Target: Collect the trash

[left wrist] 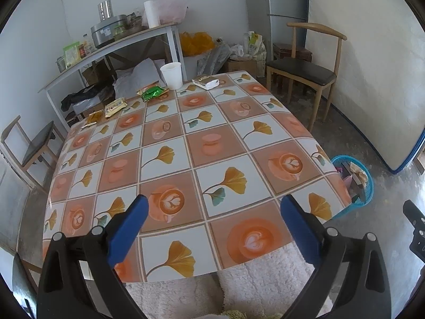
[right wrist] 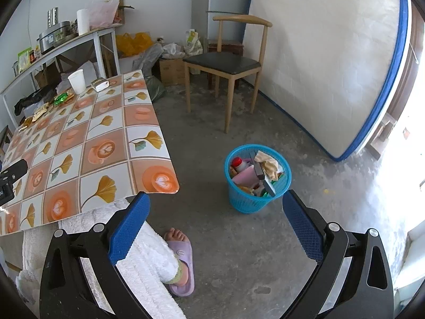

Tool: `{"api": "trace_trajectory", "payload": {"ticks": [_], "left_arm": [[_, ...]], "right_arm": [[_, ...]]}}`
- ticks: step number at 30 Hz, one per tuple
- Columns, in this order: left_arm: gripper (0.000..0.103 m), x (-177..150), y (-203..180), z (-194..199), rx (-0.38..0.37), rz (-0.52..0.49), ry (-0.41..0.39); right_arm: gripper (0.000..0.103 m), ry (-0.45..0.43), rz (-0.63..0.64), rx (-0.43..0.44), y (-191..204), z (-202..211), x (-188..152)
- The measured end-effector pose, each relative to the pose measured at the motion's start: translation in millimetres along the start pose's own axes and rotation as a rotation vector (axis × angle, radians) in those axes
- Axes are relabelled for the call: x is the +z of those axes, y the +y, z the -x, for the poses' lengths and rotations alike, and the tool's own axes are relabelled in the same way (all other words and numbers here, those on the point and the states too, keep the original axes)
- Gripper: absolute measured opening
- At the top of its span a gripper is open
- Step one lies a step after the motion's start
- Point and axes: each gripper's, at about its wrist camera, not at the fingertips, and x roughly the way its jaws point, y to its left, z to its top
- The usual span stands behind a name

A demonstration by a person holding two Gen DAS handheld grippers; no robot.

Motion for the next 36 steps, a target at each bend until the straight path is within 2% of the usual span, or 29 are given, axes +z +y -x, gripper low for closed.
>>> {"api": "trace_trajectory", "payload": {"ticks": [36], "left_arm": [[0.097,4.4,-9.1,-0.9,-0.025,-0.015,0.006]], "right_arm": [[0.096,-0.003,0.005,0.001,-1.3,1.8,3.5]]}}
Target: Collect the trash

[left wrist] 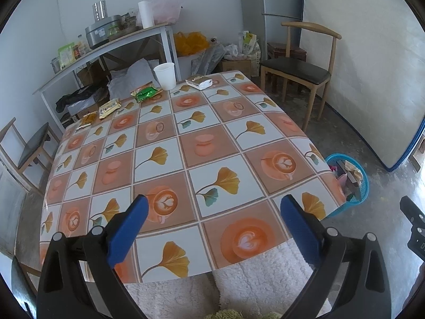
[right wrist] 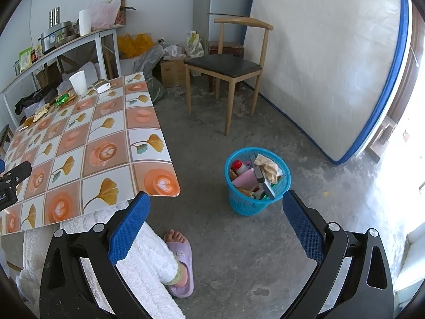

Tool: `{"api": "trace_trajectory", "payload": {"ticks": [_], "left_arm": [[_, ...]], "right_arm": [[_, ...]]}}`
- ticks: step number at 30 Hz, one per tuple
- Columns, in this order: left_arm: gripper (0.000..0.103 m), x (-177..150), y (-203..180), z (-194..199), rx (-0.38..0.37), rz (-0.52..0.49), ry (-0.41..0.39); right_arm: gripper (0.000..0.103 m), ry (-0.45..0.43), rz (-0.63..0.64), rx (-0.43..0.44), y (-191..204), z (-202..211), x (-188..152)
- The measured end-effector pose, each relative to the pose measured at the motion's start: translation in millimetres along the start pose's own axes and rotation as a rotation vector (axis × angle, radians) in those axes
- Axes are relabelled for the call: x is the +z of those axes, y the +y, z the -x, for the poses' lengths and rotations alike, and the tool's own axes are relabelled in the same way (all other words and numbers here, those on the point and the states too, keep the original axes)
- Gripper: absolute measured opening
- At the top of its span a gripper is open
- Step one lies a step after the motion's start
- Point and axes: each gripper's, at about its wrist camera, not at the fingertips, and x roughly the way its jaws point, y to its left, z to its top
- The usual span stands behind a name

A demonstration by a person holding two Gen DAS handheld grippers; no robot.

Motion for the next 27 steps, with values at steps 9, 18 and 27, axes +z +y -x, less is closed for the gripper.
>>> {"api": "trace_trajectory", "payload": {"ticks": [9,18,27], "left_arm": [[0.097,-0.5,-0.7,0.0,-0.002,0.001,0.002],[0.097,-0.4,1.5,-1.7,-0.005,0.002,0.008],[0.097,-1.4,3.4,-2.8,-0.007,0.003,0.01]], "right_arm": [[0.096,0.0,-0.001,0.003,1.8,1.2,1.8],[0.096,0.001,-0.001,0.004,2.1,1.3,3.4],[0.096,0.001,-0.002,0.002,2.2,1.5,3.2]]}}
